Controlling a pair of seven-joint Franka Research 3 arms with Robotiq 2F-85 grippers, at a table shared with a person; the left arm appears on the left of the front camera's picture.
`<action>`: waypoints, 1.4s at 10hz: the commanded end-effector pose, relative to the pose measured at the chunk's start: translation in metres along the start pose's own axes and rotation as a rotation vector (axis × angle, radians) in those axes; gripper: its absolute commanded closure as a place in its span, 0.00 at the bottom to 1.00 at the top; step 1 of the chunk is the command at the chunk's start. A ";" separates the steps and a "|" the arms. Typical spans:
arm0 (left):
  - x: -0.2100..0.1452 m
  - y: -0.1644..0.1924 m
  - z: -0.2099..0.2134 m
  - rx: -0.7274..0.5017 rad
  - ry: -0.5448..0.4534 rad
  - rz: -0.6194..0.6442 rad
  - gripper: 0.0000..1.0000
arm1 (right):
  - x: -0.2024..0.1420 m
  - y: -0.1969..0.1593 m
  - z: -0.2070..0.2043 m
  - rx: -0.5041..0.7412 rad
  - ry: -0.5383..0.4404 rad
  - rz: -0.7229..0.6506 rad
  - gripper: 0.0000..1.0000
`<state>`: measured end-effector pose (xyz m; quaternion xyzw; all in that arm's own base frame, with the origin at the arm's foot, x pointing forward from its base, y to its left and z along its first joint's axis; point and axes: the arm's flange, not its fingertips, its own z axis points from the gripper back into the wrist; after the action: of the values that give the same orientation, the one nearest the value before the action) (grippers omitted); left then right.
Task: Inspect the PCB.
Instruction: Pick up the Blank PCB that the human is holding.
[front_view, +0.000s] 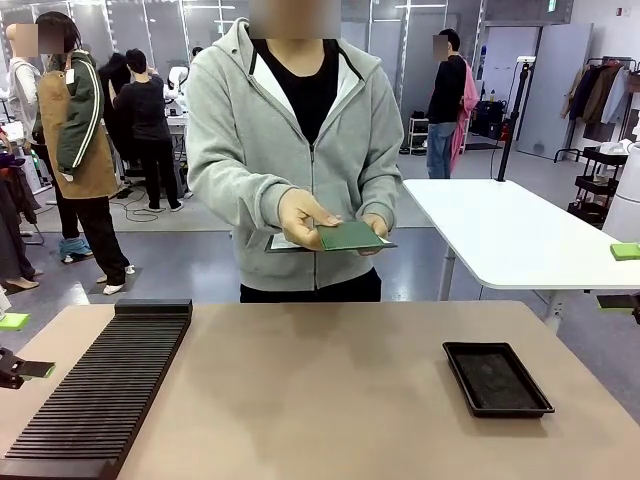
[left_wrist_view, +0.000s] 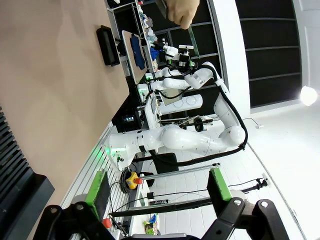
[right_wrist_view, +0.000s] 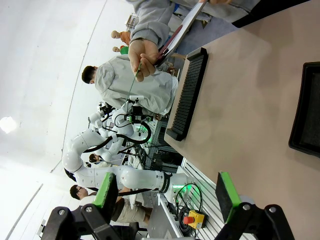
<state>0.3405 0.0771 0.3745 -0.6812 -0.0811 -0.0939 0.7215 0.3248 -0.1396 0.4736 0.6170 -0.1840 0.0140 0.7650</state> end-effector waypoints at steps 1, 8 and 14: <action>0.001 0.000 -0.002 -0.001 0.000 0.005 0.00 | 0.001 0.002 0.000 0.009 -0.002 0.012 0.00; 0.001 0.000 -0.002 -0.001 0.000 0.005 0.00 | 0.000 0.000 0.000 0.000 0.000 0.000 0.00; 0.001 0.000 -0.002 -0.001 0.000 0.005 0.00 | 0.026 0.036 -0.132 -0.034 0.135 -0.206 0.00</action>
<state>0.3406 0.0765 0.3743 -0.6812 -0.0804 -0.0941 0.7215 0.3649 -0.0293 0.4893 0.6159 -0.0740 -0.0042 0.7843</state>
